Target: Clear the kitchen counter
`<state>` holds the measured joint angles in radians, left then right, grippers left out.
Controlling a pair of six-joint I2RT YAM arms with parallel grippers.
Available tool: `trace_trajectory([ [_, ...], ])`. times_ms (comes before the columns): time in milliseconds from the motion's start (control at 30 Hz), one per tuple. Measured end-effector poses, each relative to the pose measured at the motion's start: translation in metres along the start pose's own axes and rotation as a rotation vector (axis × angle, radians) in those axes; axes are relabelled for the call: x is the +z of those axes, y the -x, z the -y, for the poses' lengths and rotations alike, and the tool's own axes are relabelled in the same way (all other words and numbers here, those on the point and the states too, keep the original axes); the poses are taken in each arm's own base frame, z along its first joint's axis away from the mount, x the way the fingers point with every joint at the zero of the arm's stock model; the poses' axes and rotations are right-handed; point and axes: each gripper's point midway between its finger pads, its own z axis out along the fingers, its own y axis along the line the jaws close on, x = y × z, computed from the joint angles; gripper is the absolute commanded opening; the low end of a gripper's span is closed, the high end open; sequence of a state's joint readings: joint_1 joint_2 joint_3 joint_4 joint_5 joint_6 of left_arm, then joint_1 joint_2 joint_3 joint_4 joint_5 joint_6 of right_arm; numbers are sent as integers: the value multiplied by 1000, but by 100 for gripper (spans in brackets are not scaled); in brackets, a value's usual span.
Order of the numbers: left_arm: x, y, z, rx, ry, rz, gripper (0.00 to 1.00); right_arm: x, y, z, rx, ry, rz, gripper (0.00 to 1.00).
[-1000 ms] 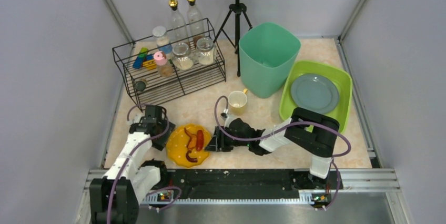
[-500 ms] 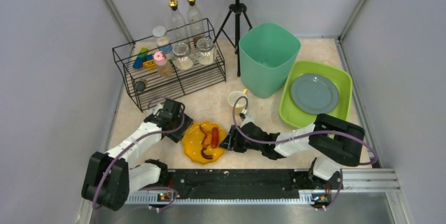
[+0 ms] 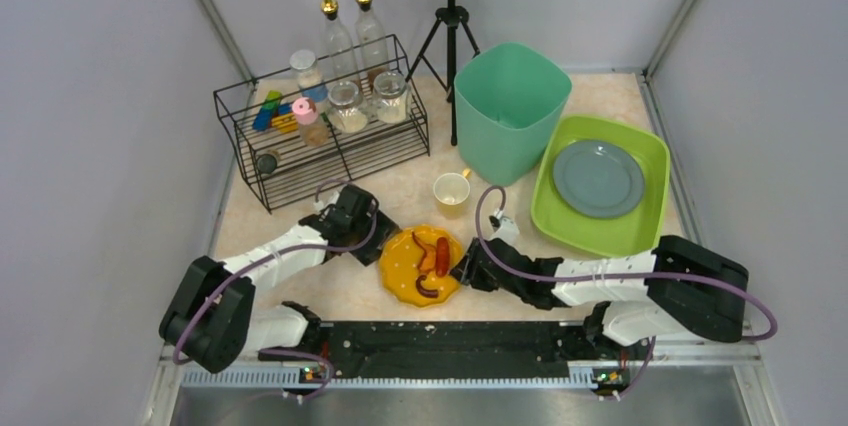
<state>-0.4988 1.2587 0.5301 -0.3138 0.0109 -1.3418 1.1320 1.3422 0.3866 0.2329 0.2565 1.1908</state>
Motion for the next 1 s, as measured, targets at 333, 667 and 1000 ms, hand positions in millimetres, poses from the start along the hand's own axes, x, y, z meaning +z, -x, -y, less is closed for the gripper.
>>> trace_trajectory([
  [333, 5, -18, 14, 12, -61, -29, 72, -10, 5, 25, 38, -47, 50, 30],
  [667, 6, -19, 12, 25, -60, -24, 72, -7, 5, 30, 60, -68, 62, 0],
  [1000, 4, -17, 13, 61, -80, -8, 73, -6, 7, 29, 65, -65, 71, 0],
])
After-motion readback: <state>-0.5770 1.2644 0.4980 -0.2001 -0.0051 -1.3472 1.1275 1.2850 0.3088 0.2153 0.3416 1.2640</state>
